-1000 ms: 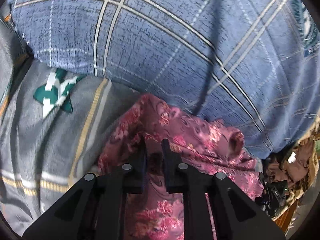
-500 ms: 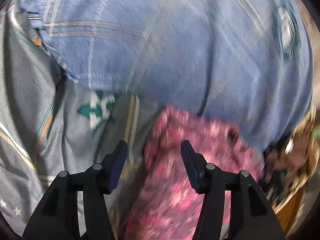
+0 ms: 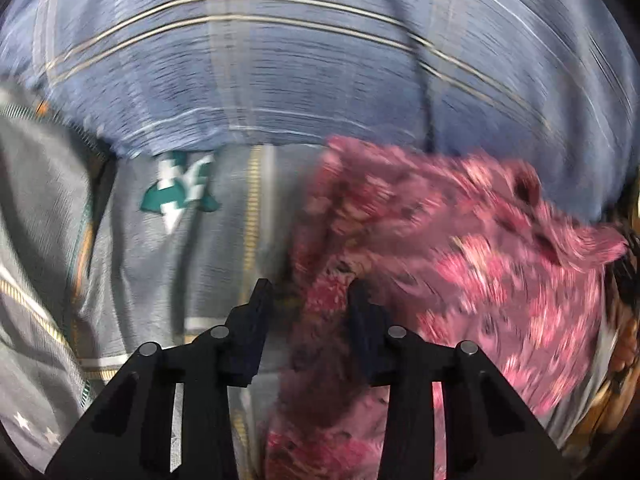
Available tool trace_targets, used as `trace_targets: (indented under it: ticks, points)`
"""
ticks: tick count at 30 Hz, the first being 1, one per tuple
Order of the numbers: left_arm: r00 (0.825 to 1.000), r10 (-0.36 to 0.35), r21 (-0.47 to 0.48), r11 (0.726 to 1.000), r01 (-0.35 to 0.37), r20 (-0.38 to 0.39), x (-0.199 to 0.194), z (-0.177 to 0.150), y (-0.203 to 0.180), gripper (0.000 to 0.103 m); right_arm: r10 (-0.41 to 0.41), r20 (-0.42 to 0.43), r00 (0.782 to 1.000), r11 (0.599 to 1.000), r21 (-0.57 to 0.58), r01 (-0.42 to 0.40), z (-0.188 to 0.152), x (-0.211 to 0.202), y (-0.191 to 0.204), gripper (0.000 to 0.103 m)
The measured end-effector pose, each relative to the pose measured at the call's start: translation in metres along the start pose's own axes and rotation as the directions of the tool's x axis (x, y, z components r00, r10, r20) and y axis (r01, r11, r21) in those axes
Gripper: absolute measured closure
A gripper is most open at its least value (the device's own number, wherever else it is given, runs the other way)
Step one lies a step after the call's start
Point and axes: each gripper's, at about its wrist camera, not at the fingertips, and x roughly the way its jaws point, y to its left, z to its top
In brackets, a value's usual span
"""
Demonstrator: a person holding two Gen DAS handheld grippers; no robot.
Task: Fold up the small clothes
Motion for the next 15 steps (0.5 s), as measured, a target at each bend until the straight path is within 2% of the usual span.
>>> trace_targets:
  ticks: [1,2,4,5,7,9,12,13,15]
  points:
    - [1.0,0.018,-0.038,0.999,-0.018,0.006,-0.001,0.003,0.008,0.068,-0.016,0.036,0.999,1.0,0.006,0.016,0.009,-0.001,0.002,0.079]
    - [0.999,0.037,-0.07,0.997,-0.036,0.014,-0.003,0.005,0.017,0.068,-0.087,0.055,0.995,0.996,-0.006,0.087,0.018,-0.001,0.004,0.076]
    - [0.998,0.062,-0.122,0.991,-0.059,0.026,-0.008,0.005,0.035,0.068,-0.176,0.065,0.982,0.984,-0.027,0.178,0.02,-0.002,0.006,0.073]
    - [0.998,0.061,-0.152,0.987,-0.056,0.029,-0.01,0.004,0.047,0.068,-0.205,0.053,0.977,0.977,-0.052,0.208,0.016,-0.003,0.008,0.073]
    - [1.0,0.003,-0.193,0.981,0.001,0.023,-0.013,0.003,0.064,0.068,-0.257,0.06,0.965,0.958,-0.113,0.262,0.004,-0.004,0.016,0.069]
    - [0.998,-0.06,-0.216,0.974,0.063,0.021,-0.016,0.001,0.071,0.068,-0.251,0.032,0.967,0.95,-0.181,0.253,-0.01,0.008,0.029,0.066]
    - [0.992,-0.122,-0.206,0.971,0.124,0.02,-0.018,-0.004,0.066,0.065,-0.256,-0.069,0.964,0.94,-0.252,0.231,-0.032,0.043,0.05,0.064]
    - [0.99,-0.141,-0.184,0.973,0.141,0.011,-0.019,-0.006,0.06,0.063,-0.254,-0.072,0.965,0.94,-0.254,0.228,-0.036,0.048,0.053,0.064]
    - [0.991,-0.131,-0.123,0.984,0.13,-0.001,-0.021,-0.012,0.045,0.052,-0.254,-0.042,0.966,0.942,-0.238,0.237,-0.037,0.048,0.053,0.066]
